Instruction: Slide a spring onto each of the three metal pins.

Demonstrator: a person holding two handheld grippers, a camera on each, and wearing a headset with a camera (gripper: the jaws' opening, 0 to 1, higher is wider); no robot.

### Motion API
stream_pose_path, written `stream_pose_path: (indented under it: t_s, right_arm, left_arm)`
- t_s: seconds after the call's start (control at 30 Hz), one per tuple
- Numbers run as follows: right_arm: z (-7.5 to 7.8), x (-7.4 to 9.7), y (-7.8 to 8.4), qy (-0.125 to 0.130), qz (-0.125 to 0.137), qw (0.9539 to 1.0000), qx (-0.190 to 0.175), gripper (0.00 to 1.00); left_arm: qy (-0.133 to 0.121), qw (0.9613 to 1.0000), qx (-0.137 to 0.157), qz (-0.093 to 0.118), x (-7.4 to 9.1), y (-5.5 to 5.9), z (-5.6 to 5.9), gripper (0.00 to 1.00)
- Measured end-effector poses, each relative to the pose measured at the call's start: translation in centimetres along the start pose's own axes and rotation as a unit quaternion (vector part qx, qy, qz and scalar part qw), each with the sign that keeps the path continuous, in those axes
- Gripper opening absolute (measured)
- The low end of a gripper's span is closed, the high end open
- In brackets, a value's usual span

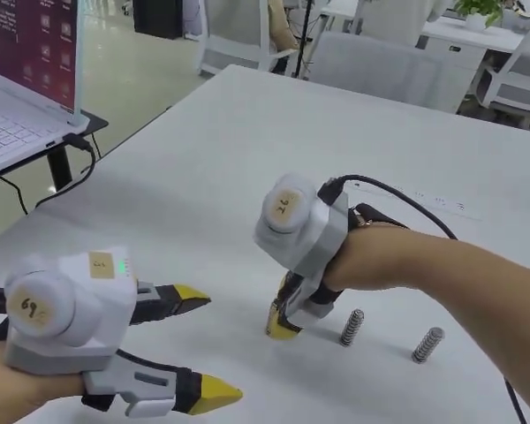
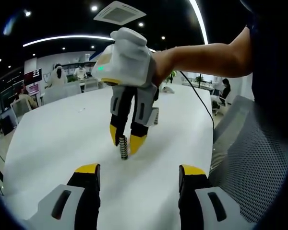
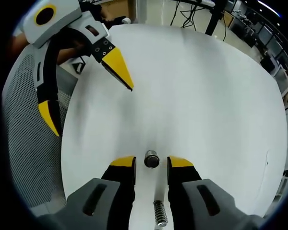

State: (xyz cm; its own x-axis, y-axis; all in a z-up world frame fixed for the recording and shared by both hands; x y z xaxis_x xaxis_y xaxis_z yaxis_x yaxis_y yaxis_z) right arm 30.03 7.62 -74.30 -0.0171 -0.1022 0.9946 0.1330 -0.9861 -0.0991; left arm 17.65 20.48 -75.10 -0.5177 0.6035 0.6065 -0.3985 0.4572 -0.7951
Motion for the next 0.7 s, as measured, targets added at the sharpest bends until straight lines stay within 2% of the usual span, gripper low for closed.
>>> stream_pose_path:
  t_s: [0.47, 0.7]
  right_arm:
    - [-0.1, 2.7, 1.8, 0.027, 0.041, 0.9985, -0.024, 0.28]
    - [-0.4, 4.1, 2.8, 0.036, 0.072, 0.9959, -0.042, 0.30]
  left_arm:
    - [-0.003, 1.0000, -0.008, -0.001, 0.0, -0.9, 0.2, 0.62]
    - [-0.004, 0.9999, -0.012, -0.001, 0.1, -1.3, 0.2, 0.62]
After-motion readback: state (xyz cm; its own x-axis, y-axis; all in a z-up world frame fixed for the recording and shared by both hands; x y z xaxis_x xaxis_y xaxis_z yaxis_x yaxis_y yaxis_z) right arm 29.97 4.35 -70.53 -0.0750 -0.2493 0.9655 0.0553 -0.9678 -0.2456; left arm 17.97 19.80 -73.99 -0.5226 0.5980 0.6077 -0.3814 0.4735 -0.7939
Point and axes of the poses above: the centre of the closed fingertips' face, and the gripper's own axes: x roughly backward along the fingers, z roughly to its right, y roughly out of its underside, the point moved 10 cm from there along x, roughly backward along the fingers, and after that the axes turned 13 degrees about -z, right-handed, at the moved point
